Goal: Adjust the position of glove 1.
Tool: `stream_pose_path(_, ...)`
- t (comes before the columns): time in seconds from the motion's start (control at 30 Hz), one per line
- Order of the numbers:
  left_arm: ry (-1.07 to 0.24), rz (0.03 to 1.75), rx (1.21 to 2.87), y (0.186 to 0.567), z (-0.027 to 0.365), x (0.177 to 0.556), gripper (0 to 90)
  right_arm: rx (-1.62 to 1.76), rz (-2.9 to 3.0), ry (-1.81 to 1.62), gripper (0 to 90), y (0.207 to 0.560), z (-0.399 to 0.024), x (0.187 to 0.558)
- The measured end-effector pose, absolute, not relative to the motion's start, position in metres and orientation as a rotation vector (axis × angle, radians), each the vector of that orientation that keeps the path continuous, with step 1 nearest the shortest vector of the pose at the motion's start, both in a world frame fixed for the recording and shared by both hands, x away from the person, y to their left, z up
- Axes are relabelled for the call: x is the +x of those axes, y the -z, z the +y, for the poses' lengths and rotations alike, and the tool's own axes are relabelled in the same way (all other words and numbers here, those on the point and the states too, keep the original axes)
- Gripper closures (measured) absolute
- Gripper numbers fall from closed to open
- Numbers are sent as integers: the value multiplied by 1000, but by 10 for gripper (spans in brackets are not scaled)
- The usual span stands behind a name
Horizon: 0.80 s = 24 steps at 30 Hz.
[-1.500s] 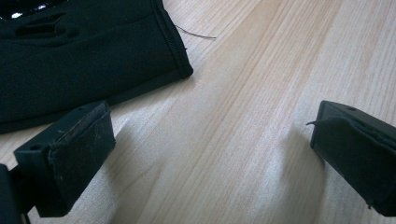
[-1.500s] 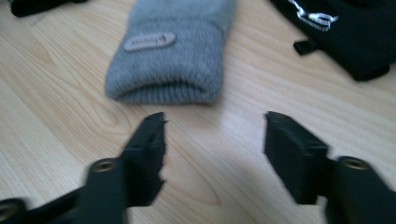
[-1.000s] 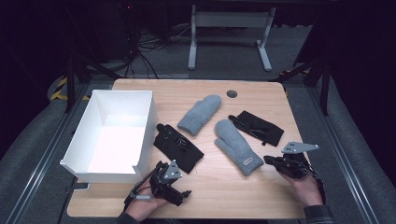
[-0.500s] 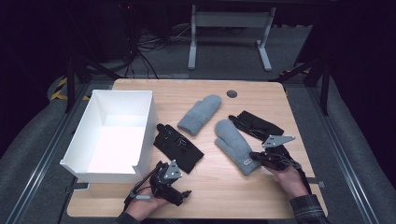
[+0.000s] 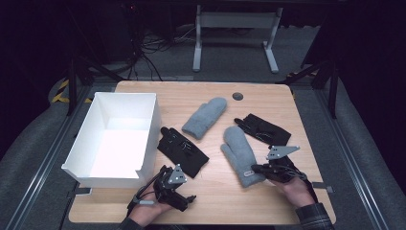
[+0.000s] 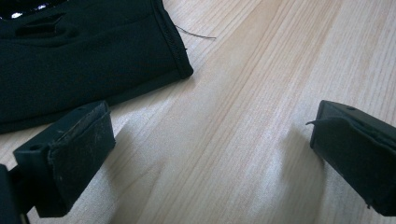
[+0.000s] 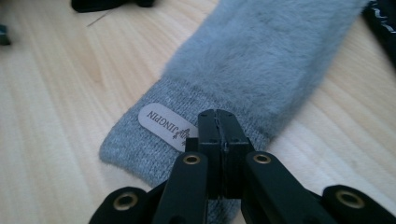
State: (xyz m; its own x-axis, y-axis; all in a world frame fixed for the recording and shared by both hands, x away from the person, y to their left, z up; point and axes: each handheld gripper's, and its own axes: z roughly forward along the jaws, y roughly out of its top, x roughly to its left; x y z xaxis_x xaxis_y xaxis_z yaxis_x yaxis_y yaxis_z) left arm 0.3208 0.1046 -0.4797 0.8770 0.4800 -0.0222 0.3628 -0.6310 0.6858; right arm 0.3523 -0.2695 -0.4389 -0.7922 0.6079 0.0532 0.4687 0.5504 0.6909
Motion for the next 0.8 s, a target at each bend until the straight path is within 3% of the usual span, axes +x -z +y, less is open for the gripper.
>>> stream_pose_path(0.5,-210,605,2317,480,104,321,2,833,2647,-1102,900,436,-252,317)
stream_pose_path(0.8,-212,605,2316,480,104,321,2,848,2545,-1092,900,421,-244,366)
